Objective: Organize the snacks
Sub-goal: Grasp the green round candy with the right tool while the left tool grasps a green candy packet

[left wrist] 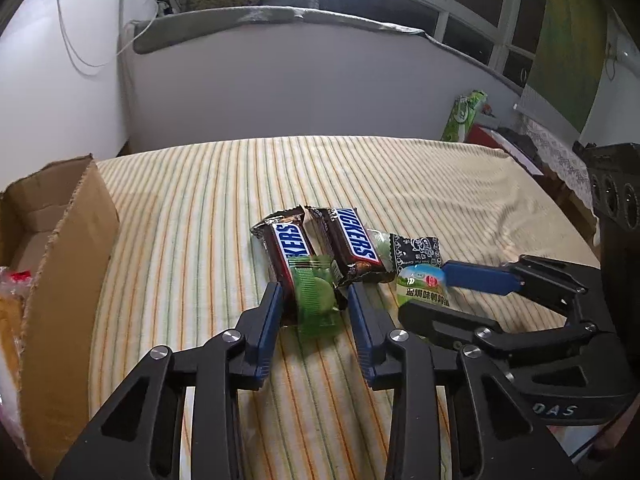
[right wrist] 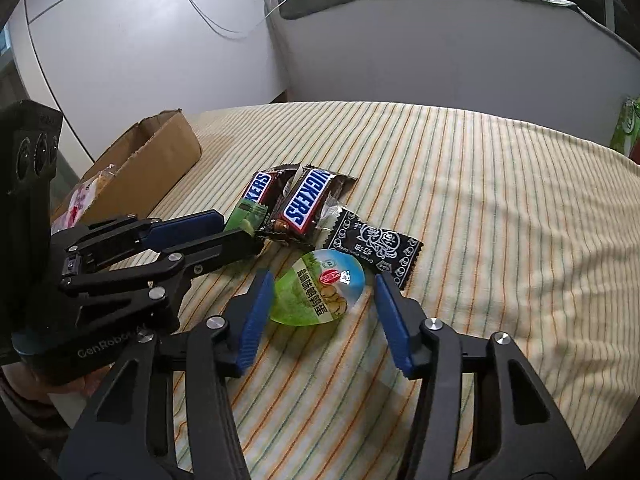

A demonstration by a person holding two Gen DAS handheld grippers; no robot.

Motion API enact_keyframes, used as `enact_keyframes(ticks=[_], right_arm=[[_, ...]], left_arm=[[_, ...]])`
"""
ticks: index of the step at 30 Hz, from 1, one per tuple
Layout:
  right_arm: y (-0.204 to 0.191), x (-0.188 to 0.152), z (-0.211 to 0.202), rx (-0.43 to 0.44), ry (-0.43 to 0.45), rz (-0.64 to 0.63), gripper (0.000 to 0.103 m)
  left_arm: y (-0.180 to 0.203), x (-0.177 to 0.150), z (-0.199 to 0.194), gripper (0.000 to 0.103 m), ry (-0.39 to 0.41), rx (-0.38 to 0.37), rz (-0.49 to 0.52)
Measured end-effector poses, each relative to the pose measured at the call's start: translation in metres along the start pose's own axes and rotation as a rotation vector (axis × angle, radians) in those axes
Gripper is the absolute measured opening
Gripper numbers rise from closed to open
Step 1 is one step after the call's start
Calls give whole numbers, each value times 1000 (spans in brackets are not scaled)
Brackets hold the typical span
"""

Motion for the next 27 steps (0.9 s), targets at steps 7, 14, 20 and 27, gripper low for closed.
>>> enact_keyframes(ticks=[7,14,20,27], right_arm=[[-1,-1,1,2,8,-8,30],[2,0,-4,-15,27,-5,29],[3,0,-6,-30,33,1,29],[5,0,-9,-34,48,16,29]], left_arm=[[-4,-2,2,13,-6,-3,-25],[-9,-1,-3,8,21,-4,-39],[-3,-1,-5,7,34,-1,-20],[-2,0,-11,6,68,26,-6]])
Point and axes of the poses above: each gripper's, at about its wrist camera, not at the fingertips, and z roughly the way its jaws point, y to its right, x to its top, the point moved 9 cm from there along z, roughly the way its jaws point, and after that the axes turned 7 degrees about -z, right-handed, at the moved point
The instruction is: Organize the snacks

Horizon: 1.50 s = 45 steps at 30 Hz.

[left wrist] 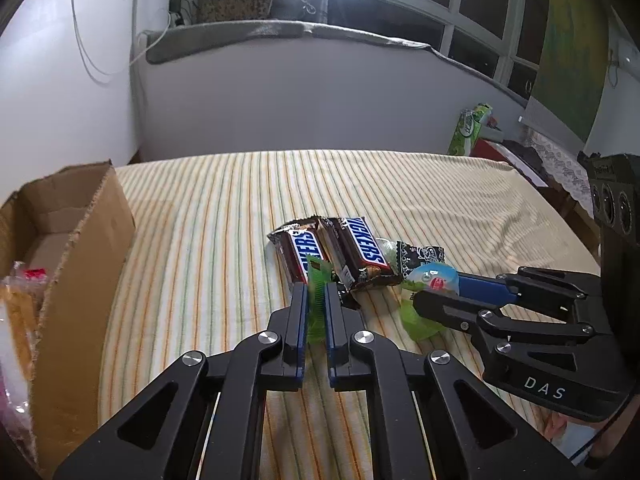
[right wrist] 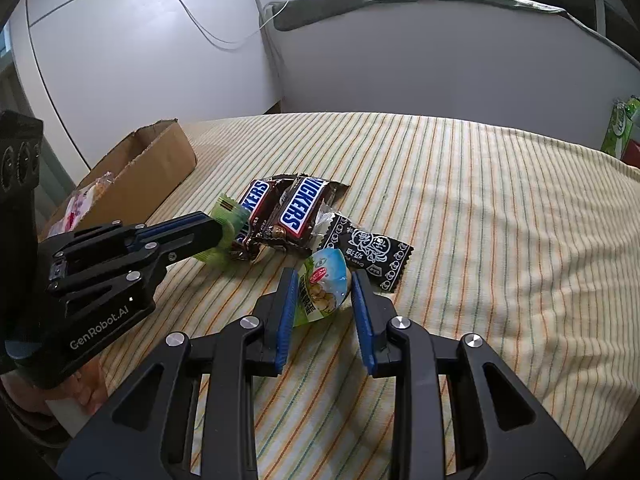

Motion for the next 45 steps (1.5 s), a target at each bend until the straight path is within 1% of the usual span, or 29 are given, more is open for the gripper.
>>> enact_keyframes(ticks=[8,12,15,21,24,28,33,36,39,42,44,45], right_arm=[[6,2,-9,-25,39,17,29],[1,3,-23,-88,82,-9,28],[-5,-4,-35,-108,115,6,29],[-18,-28,-55,-128,137,33,28],[-23,-29,-71,-140,159,34,28],[-32,-13,-103,-166,211,10,28],[-55,16,-163,-207,321,-52,28],[-68,25,-187,-222,362,-77,28],[-78,27,-203,-233,388,-92,28],[-80,26,-201,-237,384,-99,28],[-73,18,-189,-237,351,-96,28],[-67,7,-176,-210,317,-74,28]], left_arm=[[4,4,-10,6,58,35,31],[8,7,-20,6,84,29,42],[12,8,-32,6,105,21,49],[17,12,-64,6,156,16,67],[19,14,-82,6,187,15,71],[24,19,-113,6,240,9,78],[33,30,-154,6,323,6,96],[35,37,-179,6,374,-6,97],[31,43,-197,6,414,-3,92],[22,46,-207,6,431,-1,77],[14,46,-209,6,431,10,64],[10,44,-208,6,424,17,61]])
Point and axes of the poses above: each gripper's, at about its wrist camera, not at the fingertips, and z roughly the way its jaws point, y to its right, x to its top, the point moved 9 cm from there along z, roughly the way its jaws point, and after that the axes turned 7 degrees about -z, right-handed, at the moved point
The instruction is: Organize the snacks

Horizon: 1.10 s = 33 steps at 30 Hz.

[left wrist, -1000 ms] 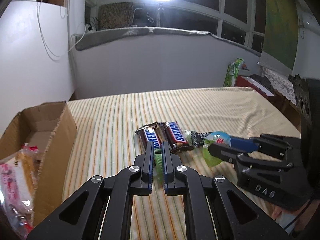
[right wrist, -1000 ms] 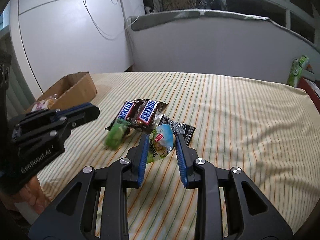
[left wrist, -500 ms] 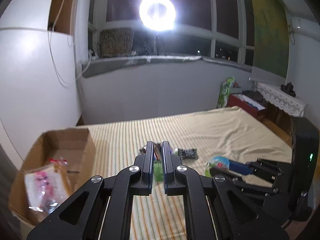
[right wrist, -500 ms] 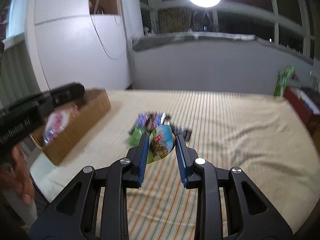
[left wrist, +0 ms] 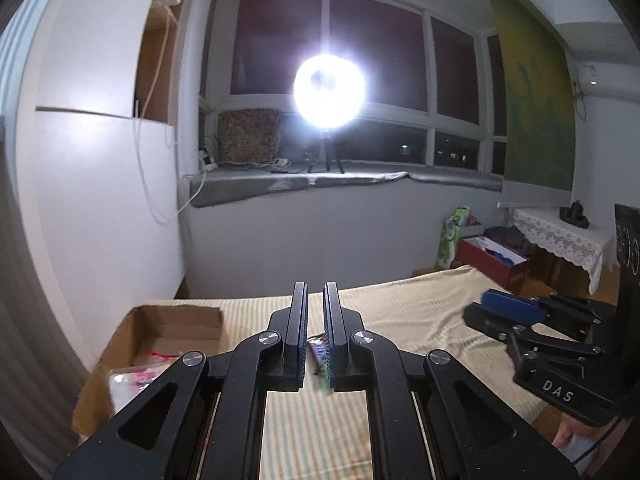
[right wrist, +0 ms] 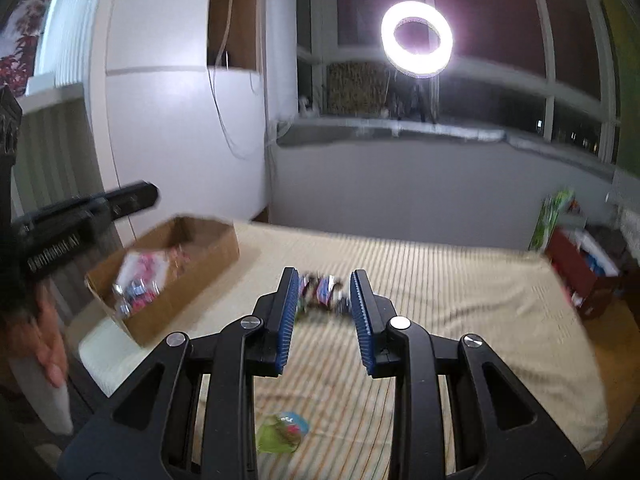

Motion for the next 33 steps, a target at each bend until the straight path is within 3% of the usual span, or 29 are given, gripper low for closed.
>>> enact_keyframes(ticks=[1,3,5,8,10,11,12,13,17,19,21,24,26,27,33], right_arm=[[0,-14,8,37,-35,21,31],[-8,-46,25,98,-117,36,68],[-22,-79,36,107,-163,3,76],[-38,-111,51,152,-218,-2,76],[-44,-124,63,181,-249,11,63],[-45,-125,66,156,-246,-17,52],[-41,-127,69,143,-249,-30,34],[-37,-125,71,141,-253,-26,31],[-23,-121,75,167,-263,-4,29],[-17,-118,75,157,-252,13,28],[-5,-113,75,144,-230,48,28],[9,-111,77,134,-215,77,28],[12,-109,76,131,-208,89,27],[13,-109,76,130,-204,94,20],[16,-109,78,115,-199,99,20]], left_arm=[[-5,-5,3,6,-17,5,-7],[-17,-22,13,6,-62,18,-38],[-31,-56,32,9,-165,33,-78],[-38,-108,62,12,-327,23,-159],[-31,-126,80,26,-377,34,-132],[-24,-131,89,43,-396,32,-120],[-19,-132,97,57,-400,21,-121],[-14,-129,108,62,-396,15,-126],[-3,-131,148,66,-442,26,-98],[1,-138,164,60,-494,11,-93],[5,-144,174,26,-530,20,-65],[8,-149,178,3,-548,26,-62],[12,-150,176,3,-546,7,-61],[14,-149,174,3,-539,6,-55],[8,-143,152,3,-481,-13,-71]])
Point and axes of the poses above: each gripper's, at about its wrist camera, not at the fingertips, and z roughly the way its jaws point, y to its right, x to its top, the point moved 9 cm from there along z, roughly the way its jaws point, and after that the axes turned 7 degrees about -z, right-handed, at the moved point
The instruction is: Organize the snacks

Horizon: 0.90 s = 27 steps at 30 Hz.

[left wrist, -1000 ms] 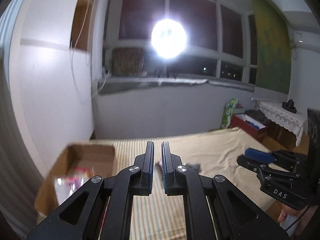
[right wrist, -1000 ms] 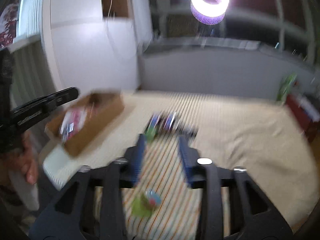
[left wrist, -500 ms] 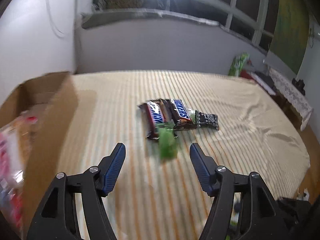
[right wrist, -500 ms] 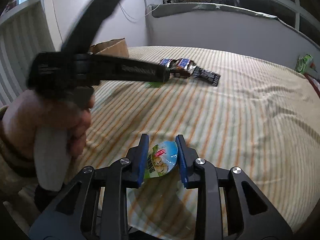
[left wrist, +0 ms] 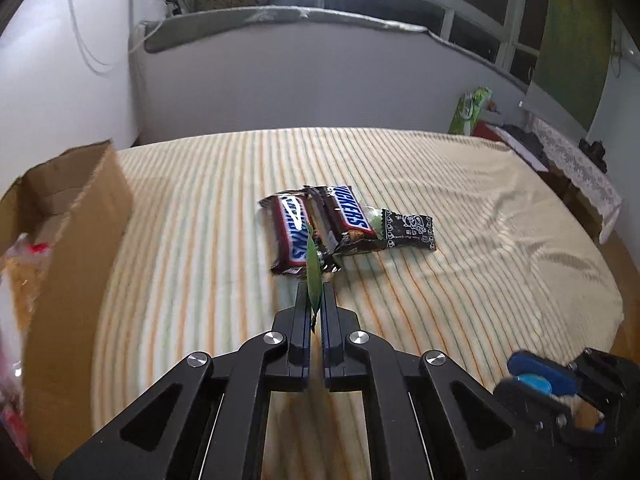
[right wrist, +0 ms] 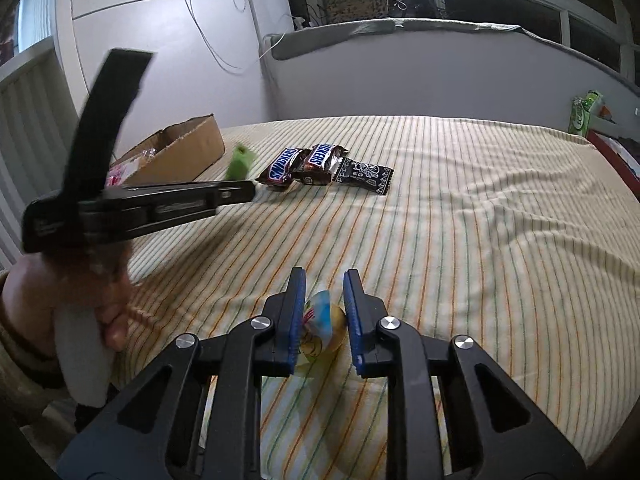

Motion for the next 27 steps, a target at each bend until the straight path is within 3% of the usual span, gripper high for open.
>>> enact_keyframes(ticks=[8,17,27], right_arm=[[7,-2,-17,19,41,82,19],[36,16,-46,-21,115,161,19],[25,31,-32,-23,125,132,19]], left_arm=[[-12,-1,-30,3,75,-10,-18],[-13,8,-73,3,156,-48,-24],[-28,13,-90,3,222,14,-11]])
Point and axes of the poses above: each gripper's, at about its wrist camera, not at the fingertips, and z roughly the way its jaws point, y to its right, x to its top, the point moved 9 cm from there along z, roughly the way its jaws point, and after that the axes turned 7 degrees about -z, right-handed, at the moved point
